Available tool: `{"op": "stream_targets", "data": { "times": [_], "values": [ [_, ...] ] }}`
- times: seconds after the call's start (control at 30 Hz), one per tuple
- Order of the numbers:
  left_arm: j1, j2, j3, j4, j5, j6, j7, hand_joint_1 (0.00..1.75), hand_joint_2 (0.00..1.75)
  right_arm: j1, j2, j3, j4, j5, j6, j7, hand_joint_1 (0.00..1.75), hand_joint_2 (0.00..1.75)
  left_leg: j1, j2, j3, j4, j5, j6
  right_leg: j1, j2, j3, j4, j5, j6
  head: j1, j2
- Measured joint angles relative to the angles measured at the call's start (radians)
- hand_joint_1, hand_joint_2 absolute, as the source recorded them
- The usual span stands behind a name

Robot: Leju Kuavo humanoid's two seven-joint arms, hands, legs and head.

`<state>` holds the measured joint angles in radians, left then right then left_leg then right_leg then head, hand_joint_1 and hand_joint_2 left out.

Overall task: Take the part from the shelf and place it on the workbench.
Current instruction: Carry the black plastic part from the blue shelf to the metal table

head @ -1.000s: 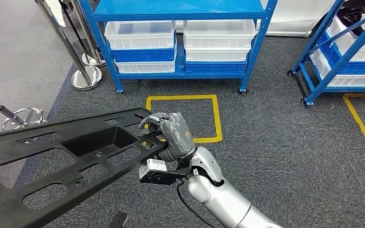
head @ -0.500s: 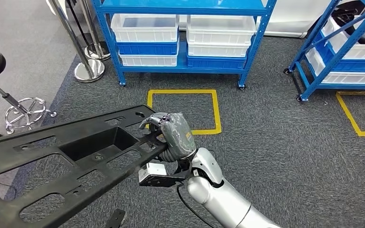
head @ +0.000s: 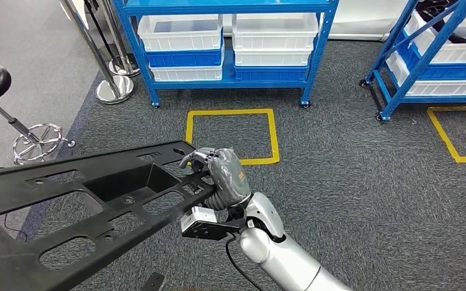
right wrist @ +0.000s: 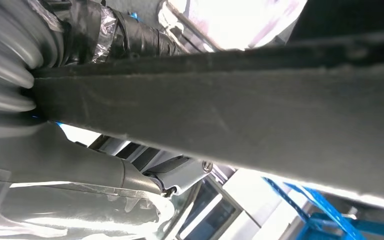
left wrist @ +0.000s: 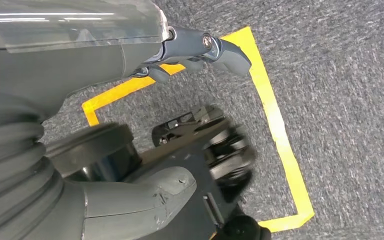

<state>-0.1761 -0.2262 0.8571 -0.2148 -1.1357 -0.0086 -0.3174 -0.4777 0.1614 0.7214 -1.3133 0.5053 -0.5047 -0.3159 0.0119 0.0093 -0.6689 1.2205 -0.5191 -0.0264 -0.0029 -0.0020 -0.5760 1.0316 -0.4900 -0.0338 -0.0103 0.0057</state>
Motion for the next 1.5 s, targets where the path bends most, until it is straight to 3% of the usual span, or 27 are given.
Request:
{"op": "stream_targets", "data": {
  "times": [0.07,0.13,0.2,0.27,0.37,0.4,0.43,0.47,0.57,0.63,0.7,0.77,0.87,0.93,0.97,1.0,1.07,1.13,1.17,1.23,1.3,1.37,1.43,1.47,1.5],
  "values": [
    [-0.002,0.002,-0.001,0.0,-0.001,0.002,0.0,0.0,1.75,0.0,0.0,0.0,-0.001,-0.007,0.006,0.0,1.75,1.75,-0.004,-0.002,0.083,-0.133,0.034,0.013,0.001,0.001,-0.005,0.004,0.003,0.004,0.0,0.0],
    [-0.004,0.004,-0.002,0.0,0.002,0.005,-0.003,0.0,1.75,0.001,0.0,0.0,-0.004,-0.014,0.012,0.0,1.75,1.75,-0.009,-0.004,0.117,-0.196,0.035,0.022,0.002,0.0,-0.01,0.005,0.008,0.013,0.0,0.0],
    [-0.006,0.006,-0.002,0.0,0.006,0.008,-0.01,0.0,1.75,0.001,0.0,0.0,-0.01,-0.022,0.024,-0.008,1.75,1.75,-0.008,-0.003,0.118,-0.21,0.042,0.033,0.003,0.001,-0.013,0.003,0.013,0.025,0.0,0.0],
    [-0.009,0.01,-0.002,0.0,0.012,0.008,-0.015,0.0,1.75,0.0,-0.001,0.0,-0.017,-0.029,0.035,-0.019,1.75,1.75,-0.002,-0.001,0.119,-0.226,0.055,0.049,0.004,0.001,-0.026,0.025,-0.007,0.035,0.0,0.0],
    [-0.01,0.013,-0.002,0.0,0.02,0.004,-0.021,0.0,1.75,0.004,-0.006,0.001,-0.025,-0.043,0.046,-0.032,1.75,1.75,-0.001,0.005,0.112,-0.233,0.065,0.061,-0.001,0.002,-0.099,0.185,-0.095,0.048,0.0,0.0],
    [-0.008,0.014,-0.002,0.0,0.021,0.004,-0.023,0.0,1.75,0.009,-0.01,0.001,-0.028,-0.051,0.048,-0.036,1.75,1.75,-0.001,0.008,0.11,-0.231,0.065,0.062,-0.005,0.002,-0.123,0.239,-0.113,0.053,0.0,0.0],
    [-0.006,0.015,-0.002,0.0,0.022,0.003,-0.023,0.0,1.75,0.014,-0.014,0.001,-0.03,-0.058,0.049,-0.039,1.75,1.75,-0.001,0.012,0.107,-0.228,0.065,0.061,-0.008,0.001,-0.133,0.263,-0.113,0.057,0.0,0.0],
    [-0.003,0.016,-0.002,0.0,0.021,0.003,-0.025,0.0,1.75,0.019,-0.018,0.001,-0.033,-0.064,0.049,-0.043,1.75,1.75,-0.001,0.017,0.106,-0.225,0.064,0.06,-0.012,-0.001,-0.123,0.246,-0.092,0.06,0.0,0.0],
    [0.002,0.018,-0.003,0.0,0.02,0.001,-0.027,0.0,1.75,0.025,-0.026,0.001,-0.049,-0.076,0.047,-0.054,1.75,1.75,-0.002,0.034,0.1,-0.205,0.054,0.049,-0.014,-0.042,-0.038,0.075,-0.008,0.061,0.001,0.0],
    [0.002,0.019,-0.006,0.0,0.018,0.0,-0.024,0.0,1.75,0.031,-0.029,0.0,-0.058,-0.079,0.041,-0.062,1.75,1.75,-0.008,0.048,0.095,-0.195,0.049,0.038,-0.007,-0.063,-0.019,0.022,0.002,0.05,0.0,0.0],
    [0.002,0.019,-0.008,0.0,0.015,-0.003,-0.019,0.0,1.75,0.042,-0.032,0.0,-0.066,-0.081,0.036,-0.069,1.75,1.75,-0.01,0.066,0.094,-0.193,0.047,0.028,-0.004,-0.047,-0.025,0.02,0.006,0.035,-0.001,0.0],
    [0.001,0.02,-0.01,0.0,0.014,-0.005,-0.015,0.0,1.75,0.05,-0.036,-0.001,-0.071,-0.081,0.034,-0.072,1.75,1.75,-0.006,0.058,0.087,-0.173,0.025,0.018,-0.006,-0.028,-0.029,0.015,0.014,0.022,-0.001,0.0],
    [0.003,0.023,-0.01,0.0,0.013,-0.006,-0.013,0.0,1.75,0.056,-0.037,-0.001,-0.075,-0.081,0.033,-0.074,1.75,1.75,-0.001,0.012,0.024,-0.019,-0.069,0.009,-0.008,-0.001,-0.034,0.012,0.022,0.009,-0.001,0.0],
    [0.006,0.027,-0.01,0.0,0.014,-0.006,-0.009,0.0,1.75,0.064,-0.039,-0.001,-0.078,-0.08,0.03,-0.076,1.75,1.75,-0.001,0.002,-0.013,0.074,-0.099,0.009,-0.006,0.02,-0.038,0.015,0.023,0.007,0.0,0.0],
    [0.008,0.028,-0.01,0.0,0.014,-0.004,-0.008,0.0,1.75,0.068,-0.041,-0.002,-0.08,-0.078,0.028,-0.077,1.75,1.75,-0.001,0.0,-0.01,0.074,-0.086,0.011,-0.005,0.031,-0.038,0.017,0.024,0.007,0.0,0.0],
    [0.008,0.031,-0.01,0.0,0.016,-0.003,-0.007,0.0,1.75,0.071,-0.042,-0.002,-0.083,-0.077,0.027,-0.079,1.75,1.75,-0.001,-0.004,0.011,0.034,-0.056,0.014,-0.005,0.043,-0.039,0.02,0.024,0.007,0.0,0.0],
    [0.008,0.038,-0.01,0.0,0.019,0.0,-0.007,0.0,1.75,0.074,-0.043,-0.006,-0.094,-0.074,0.023,-0.082,1.75,1.75,0.0,-0.039,0.072,-0.094,0.007,0.024,-0.004,0.065,-0.04,0.023,0.025,0.009,0.0,0.0],
    [0.006,0.045,-0.01,0.0,0.021,0.002,-0.009,0.0,1.75,0.075,-0.043,-0.01,-0.107,-0.072,0.019,-0.083,1.75,1.75,0.0,-0.071,0.108,-0.173,0.027,0.031,-0.006,0.086,-0.048,0.024,0.031,0.019,0.0,0.0],
    [0.005,0.047,-0.01,0.0,0.022,0.002,-0.011,0.0,1.75,0.077,-0.043,-0.011,-0.114,-0.071,0.019,-0.084,1.75,1.75,-0.001,-0.072,0.112,-0.181,0.024,0.032,-0.007,0.095,-0.053,0.023,0.036,0.027,0.0,0.0],
    [0.0,0.05,-0.011,0.0,0.023,0.004,-0.015,0.0,1.75,0.08,-0.044,-0.014,-0.126,-0.068,0.019,-0.084,1.75,1.75,0.0,-0.055,0.114,-0.196,0.031,0.04,-0.009,0.101,-0.06,0.02,0.042,0.041,0.0,0.0],
    [-0.006,0.052,-0.011,0.0,0.026,0.007,-0.019,0.0,1.75,0.08,-0.045,-0.017,-0.135,-0.067,0.021,-0.084,1.75,1.75,0.004,-0.034,0.117,-0.211,0.042,0.052,-0.005,0.067,-0.075,0.052,0.016,0.051,0.0,0.0],
    [-0.008,0.053,-0.011,0.0,0.031,0.009,-0.021,0.0,1.75,0.079,-0.046,-0.018,-0.14,-0.066,0.023,-0.084,1.75,1.75,0.004,-0.011,0.117,-0.216,0.047,0.059,-0.005,0.025,-0.12,0.153,-0.045,0.057,0.0,0.0],
    [-0.007,0.054,-0.011,0.0,0.033,0.01,-0.021,0.0,1.75,0.081,-0.046,-0.018,-0.141,-0.066,0.024,-0.084,1.75,1.75,0.002,0.015,0.113,-0.214,0.047,0.06,-0.008,0.013,-0.163,0.253,-0.086,0.063,0.0,0.0],
    [-0.007,0.055,-0.011,0.0,0.033,0.01,-0.021,0.0,1.75,0.082,-0.047,-0.018,-0.141,-0.066,0.025,-0.084,1.75,1.75,0.001,0.028,0.111,-0.213,0.047,0.059,-0.01,0.009,-0.164,0.263,-0.081,0.064,0.0,0.0],
    [-0.006,0.055,-0.012,0.0,0.033,0.01,-0.021,0.0,1.75,0.084,-0.047,-0.018,-0.141,-0.066,0.026,-0.084,1.75,1.75,0.001,0.04,0.11,-0.211,0.046,0.058,-0.01,0.004,-0.146,0.236,-0.061,0.064,0.0,0.0]
  ]
}}
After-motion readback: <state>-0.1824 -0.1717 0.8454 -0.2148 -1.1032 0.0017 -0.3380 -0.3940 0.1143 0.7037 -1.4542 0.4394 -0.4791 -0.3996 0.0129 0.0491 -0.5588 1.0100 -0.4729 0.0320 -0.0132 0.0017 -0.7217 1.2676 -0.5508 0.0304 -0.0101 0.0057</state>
